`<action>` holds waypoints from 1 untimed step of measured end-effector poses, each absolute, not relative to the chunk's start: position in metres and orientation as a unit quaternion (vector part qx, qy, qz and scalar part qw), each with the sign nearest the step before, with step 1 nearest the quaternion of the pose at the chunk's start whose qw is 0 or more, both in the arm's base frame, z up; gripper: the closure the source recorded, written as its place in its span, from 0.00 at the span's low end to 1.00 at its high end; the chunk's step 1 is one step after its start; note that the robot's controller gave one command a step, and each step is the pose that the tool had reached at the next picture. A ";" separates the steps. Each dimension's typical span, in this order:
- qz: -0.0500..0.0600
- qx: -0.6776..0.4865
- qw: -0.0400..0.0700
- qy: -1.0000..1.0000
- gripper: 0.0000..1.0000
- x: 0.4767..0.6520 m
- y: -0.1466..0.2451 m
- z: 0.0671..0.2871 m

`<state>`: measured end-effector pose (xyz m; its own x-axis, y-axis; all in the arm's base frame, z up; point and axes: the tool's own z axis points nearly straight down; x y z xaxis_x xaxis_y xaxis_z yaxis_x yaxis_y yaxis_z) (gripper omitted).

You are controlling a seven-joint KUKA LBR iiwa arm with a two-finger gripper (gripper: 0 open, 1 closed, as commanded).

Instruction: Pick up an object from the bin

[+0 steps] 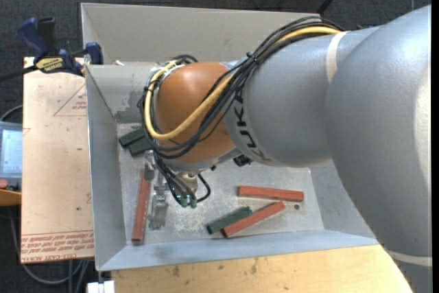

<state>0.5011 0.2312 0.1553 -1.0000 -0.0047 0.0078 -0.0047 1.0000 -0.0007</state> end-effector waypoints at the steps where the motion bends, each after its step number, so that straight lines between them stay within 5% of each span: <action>1: 0.000 0.243 0.002 -0.970 0.00 0.513 0.244 0.067</action>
Offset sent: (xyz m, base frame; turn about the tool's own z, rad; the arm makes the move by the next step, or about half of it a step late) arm 0.0127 0.0123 -0.0853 -0.4849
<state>0.5126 0.2440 0.0673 -0.8823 -0.4707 0.0035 -0.4707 0.8823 0.0019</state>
